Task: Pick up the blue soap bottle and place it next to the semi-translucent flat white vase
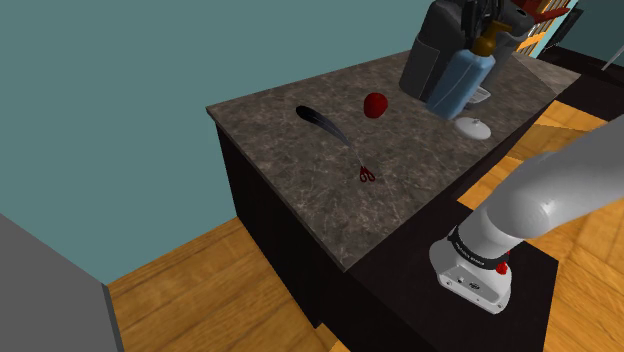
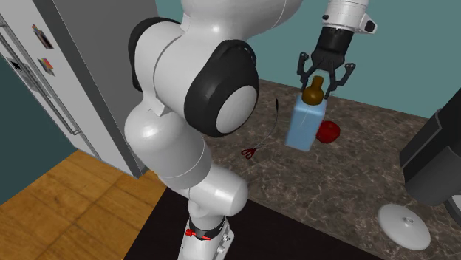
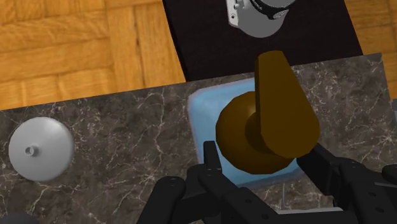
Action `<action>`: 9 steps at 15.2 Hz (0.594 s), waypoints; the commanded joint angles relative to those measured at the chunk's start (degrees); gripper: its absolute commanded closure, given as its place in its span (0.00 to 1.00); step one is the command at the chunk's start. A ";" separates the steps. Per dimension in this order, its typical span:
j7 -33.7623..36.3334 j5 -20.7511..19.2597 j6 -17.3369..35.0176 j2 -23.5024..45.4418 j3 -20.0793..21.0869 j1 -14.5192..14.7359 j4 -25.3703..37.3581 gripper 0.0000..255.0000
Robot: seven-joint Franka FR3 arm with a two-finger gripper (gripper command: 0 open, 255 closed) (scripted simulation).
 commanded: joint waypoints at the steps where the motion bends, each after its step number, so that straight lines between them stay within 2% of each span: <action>1: -2.94 -0.74 2.03 2.21 -2.11 -0.78 0.60 1.00; 9: -14.19 -1.16 9.61 12.16 -9.72 -4.69 4.23 1.00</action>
